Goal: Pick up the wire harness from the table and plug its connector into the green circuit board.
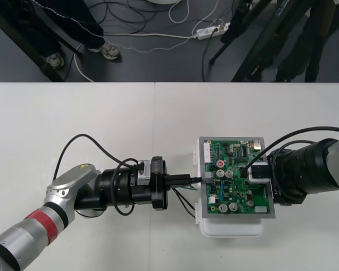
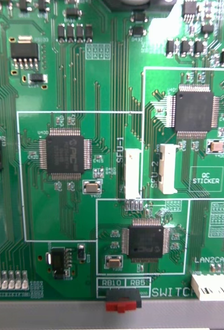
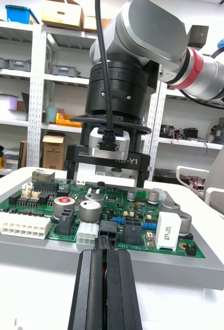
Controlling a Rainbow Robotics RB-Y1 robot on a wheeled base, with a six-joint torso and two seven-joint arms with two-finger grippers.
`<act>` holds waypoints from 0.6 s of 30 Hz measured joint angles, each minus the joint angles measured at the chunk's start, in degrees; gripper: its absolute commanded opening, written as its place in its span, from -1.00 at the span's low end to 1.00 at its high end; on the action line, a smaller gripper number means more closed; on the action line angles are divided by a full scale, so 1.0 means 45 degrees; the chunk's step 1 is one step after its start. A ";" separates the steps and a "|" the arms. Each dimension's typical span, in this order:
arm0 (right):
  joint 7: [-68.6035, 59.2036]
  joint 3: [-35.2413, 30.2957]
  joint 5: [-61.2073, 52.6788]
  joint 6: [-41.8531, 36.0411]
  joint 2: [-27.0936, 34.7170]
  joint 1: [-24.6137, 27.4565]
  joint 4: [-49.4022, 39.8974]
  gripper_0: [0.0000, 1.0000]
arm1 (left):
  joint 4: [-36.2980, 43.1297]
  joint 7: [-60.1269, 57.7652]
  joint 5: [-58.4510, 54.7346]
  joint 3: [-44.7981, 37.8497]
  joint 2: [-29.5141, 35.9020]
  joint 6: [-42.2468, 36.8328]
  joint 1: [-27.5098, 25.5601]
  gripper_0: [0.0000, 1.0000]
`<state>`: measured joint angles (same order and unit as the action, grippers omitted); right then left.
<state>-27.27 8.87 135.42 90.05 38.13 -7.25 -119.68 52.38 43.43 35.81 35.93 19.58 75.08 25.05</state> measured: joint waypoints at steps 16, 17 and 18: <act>0.0000 0.0000 -0.0003 0.0000 0.0000 0.0000 0.0000 1.00 | 0.0000 0.0000 0.0000 0.0008 -0.0148 -0.0105 0.0003 -1.00; 0.0000 0.0000 -0.0003 0.0000 0.0000 0.0000 0.0000 1.00 | 0.0000 0.0000 0.0000 0.0012 -0.0151 -0.0131 0.0003 -1.00; 0.0000 0.0000 -0.0005 0.0000 0.0000 0.0000 0.0000 1.00 | 0.0000 0.0000 0.0000 0.0018 -0.0151 -0.0147 0.0003 -1.00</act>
<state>-27.27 8.87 135.39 90.05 38.13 -7.25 -119.68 52.38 43.42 35.82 36.01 18.90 74.42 25.07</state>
